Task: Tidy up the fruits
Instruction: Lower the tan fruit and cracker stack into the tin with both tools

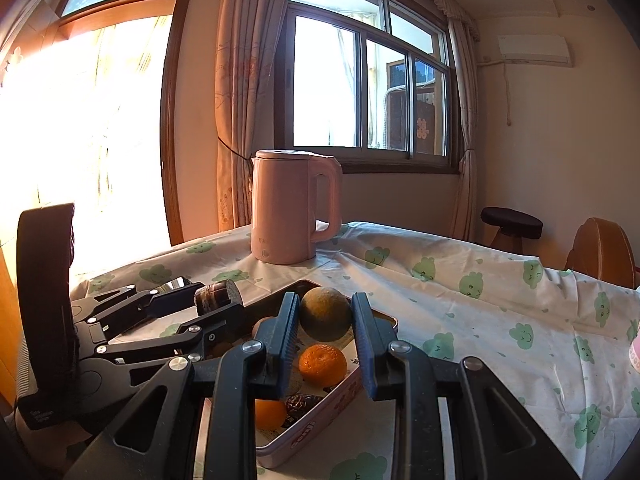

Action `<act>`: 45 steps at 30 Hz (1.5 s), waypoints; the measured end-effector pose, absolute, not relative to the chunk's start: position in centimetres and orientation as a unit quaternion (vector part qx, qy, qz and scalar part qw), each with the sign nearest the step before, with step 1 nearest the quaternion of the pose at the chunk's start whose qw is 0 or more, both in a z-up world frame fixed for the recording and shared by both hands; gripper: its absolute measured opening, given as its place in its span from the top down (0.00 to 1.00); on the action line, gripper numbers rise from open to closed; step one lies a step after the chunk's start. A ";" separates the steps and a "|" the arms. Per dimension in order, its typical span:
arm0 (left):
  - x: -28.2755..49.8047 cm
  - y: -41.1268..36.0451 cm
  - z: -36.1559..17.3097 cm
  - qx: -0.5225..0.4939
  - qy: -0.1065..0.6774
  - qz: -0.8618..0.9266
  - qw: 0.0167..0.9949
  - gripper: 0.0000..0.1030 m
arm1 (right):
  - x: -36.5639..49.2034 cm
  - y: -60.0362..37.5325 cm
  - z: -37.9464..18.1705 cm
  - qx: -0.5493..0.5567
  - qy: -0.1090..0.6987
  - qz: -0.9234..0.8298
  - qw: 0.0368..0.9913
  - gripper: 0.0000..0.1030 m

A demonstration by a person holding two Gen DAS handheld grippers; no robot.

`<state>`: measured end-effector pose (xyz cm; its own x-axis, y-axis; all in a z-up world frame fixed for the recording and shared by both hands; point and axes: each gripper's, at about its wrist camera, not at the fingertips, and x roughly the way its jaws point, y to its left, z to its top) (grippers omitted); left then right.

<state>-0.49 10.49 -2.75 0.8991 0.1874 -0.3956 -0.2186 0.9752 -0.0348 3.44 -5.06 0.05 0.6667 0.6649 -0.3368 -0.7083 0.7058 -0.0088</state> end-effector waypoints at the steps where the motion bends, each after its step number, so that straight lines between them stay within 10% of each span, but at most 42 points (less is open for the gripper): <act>1: -0.5 10.7 -2.8 -0.040 0.200 0.106 0.973 0.56 | 3.5 -4.9 0.0 -0.070 0.157 0.378 0.910 0.72; 45: 1.6 13.6 -5.2 -0.039 0.259 0.095 0.960 0.56 | 6.0 0.3 -3.3 -0.085 0.220 0.388 0.891 0.72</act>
<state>1.64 13.56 -5.16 0.8475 0.1620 -0.5054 -0.2027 0.9789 -0.0260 6.03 0.33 -3.27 0.6021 0.6536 -0.4587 -0.7286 0.6847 0.0192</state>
